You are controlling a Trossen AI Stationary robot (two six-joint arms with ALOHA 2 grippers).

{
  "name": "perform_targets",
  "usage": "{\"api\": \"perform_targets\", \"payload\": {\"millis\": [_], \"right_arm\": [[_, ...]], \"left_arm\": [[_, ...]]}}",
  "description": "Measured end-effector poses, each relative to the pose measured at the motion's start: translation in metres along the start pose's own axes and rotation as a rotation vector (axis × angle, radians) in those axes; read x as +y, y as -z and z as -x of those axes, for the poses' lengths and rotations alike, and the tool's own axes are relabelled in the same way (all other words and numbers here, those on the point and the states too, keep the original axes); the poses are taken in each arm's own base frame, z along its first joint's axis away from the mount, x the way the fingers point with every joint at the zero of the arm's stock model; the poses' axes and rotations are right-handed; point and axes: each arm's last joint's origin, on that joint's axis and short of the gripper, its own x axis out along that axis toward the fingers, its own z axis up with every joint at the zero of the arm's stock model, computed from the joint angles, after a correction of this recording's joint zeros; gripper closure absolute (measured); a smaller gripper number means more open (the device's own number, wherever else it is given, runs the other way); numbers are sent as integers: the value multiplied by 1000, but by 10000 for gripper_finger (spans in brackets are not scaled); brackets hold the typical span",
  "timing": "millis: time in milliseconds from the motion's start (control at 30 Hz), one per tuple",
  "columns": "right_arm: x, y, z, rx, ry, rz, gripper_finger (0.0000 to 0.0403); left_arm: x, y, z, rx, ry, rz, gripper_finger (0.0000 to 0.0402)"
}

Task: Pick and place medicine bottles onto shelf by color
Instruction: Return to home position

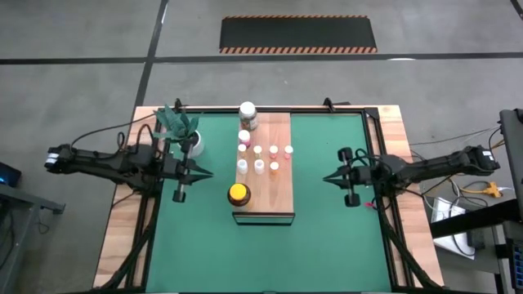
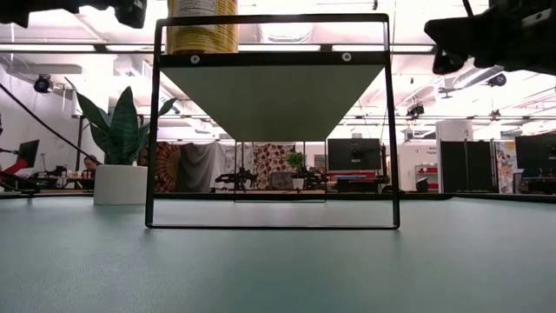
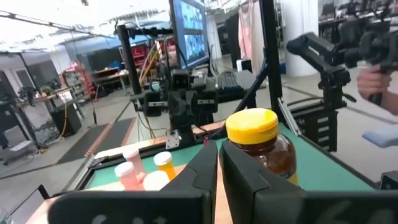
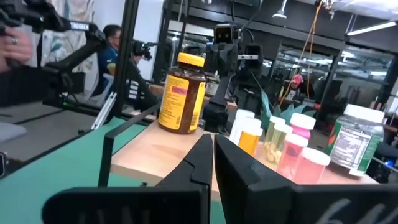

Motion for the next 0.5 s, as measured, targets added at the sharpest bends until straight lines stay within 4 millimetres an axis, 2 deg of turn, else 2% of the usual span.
{"api": "perform_targets", "payload": {"millis": [167,500], "right_arm": [[3,5,13,-88,19,-5,394],[2,3,14,-110,14,-18,394]], "left_arm": [[-2,10,5,-22,-5,5,395],[-7,32,13,-2,-1,18,395]]}}
